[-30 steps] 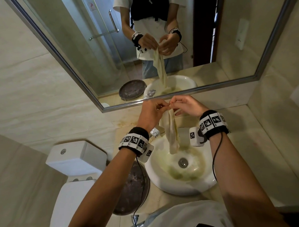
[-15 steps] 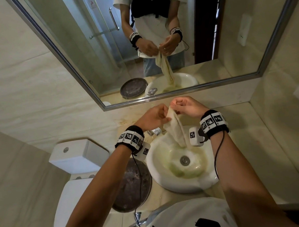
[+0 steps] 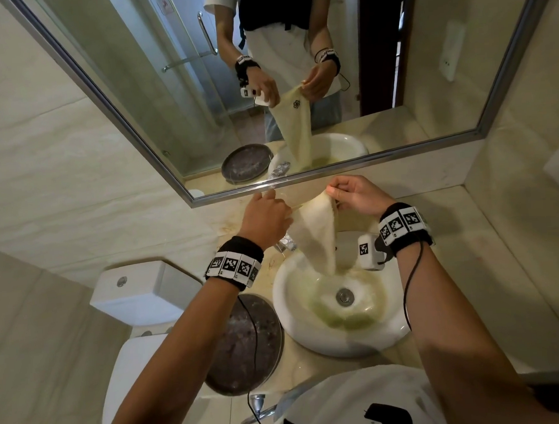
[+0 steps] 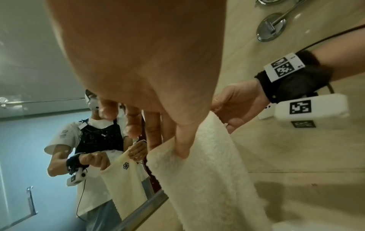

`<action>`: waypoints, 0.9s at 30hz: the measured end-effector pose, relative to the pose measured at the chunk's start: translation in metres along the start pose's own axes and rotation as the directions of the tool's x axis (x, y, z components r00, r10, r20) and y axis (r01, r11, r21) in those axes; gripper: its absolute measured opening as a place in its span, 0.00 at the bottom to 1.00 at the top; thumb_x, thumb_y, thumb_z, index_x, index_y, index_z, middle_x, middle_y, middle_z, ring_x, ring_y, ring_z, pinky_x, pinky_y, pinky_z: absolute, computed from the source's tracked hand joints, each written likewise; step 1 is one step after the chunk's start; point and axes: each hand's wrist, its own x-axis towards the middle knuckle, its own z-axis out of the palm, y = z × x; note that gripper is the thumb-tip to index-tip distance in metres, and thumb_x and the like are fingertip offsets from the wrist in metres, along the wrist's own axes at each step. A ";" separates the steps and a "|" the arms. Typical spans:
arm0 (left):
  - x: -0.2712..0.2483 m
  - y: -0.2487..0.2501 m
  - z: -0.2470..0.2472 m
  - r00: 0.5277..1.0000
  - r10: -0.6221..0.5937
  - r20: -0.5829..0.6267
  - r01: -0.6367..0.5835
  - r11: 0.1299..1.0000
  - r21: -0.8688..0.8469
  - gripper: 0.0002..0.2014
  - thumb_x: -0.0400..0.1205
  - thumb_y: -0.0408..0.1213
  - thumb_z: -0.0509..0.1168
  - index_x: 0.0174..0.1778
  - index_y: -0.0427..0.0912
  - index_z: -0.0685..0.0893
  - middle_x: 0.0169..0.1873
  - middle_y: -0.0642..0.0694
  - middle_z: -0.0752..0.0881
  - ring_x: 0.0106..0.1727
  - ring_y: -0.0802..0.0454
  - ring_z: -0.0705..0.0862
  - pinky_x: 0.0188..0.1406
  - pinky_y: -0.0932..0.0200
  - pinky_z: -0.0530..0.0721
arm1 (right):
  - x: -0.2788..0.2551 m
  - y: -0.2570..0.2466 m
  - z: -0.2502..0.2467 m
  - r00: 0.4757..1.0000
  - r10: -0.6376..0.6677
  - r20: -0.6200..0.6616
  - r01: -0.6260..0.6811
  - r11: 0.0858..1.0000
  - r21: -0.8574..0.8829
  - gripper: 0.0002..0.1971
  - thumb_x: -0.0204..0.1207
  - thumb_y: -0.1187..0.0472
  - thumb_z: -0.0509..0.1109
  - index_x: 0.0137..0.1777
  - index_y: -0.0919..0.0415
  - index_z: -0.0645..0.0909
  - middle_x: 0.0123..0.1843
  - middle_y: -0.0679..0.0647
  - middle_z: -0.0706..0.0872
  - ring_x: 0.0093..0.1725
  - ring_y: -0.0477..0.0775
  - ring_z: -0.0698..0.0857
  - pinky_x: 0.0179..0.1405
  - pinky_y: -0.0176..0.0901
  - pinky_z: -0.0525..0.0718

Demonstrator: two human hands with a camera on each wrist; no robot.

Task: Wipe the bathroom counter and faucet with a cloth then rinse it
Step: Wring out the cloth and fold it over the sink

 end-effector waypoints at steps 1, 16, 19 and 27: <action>-0.001 -0.001 -0.001 0.999 -0.029 -0.012 0.030 0.999 0.026 0.15 0.87 0.52 0.57 0.58 0.53 0.88 0.53 0.55 0.89 0.60 0.51 0.80 0.61 0.52 0.72 | 0.000 0.000 0.000 1.000 0.001 -0.007 -0.001 1.000 -0.003 0.06 0.86 0.60 0.67 0.48 0.55 0.84 0.46 0.49 0.89 0.49 0.53 0.84 0.55 0.52 0.83; 0.013 0.007 -0.029 0.916 -0.396 -0.066 0.364 0.888 -0.281 0.04 0.79 0.39 0.73 0.46 0.43 0.88 0.39 0.47 0.88 0.45 0.44 0.86 0.56 0.50 0.79 | 0.013 0.003 0.013 0.934 -0.169 -0.314 0.148 0.985 -0.090 0.06 0.87 0.60 0.64 0.52 0.62 0.79 0.47 0.62 0.86 0.45 0.51 0.82 0.57 0.57 0.83; 0.013 0.008 -0.028 0.884 -0.456 -0.103 0.387 0.838 -0.386 0.04 0.76 0.36 0.75 0.38 0.43 0.88 0.38 0.49 0.83 0.44 0.46 0.82 0.47 0.54 0.78 | 0.017 0.000 0.014 0.934 -0.174 -0.312 0.172 0.985 -0.035 0.04 0.87 0.60 0.64 0.51 0.59 0.78 0.45 0.56 0.83 0.45 0.51 0.81 0.54 0.53 0.81; 0.013 0.015 -0.023 0.854 -0.496 0.158 0.438 0.519 -0.735 0.05 0.78 0.34 0.64 0.43 0.43 0.73 0.36 0.44 0.84 0.35 0.45 0.79 0.30 0.52 0.76 | 0.023 -0.003 0.027 0.944 -0.050 -0.327 0.026 0.997 -0.079 0.08 0.88 0.50 0.59 0.52 0.52 0.74 0.42 0.54 0.80 0.38 0.52 0.78 0.40 0.49 0.78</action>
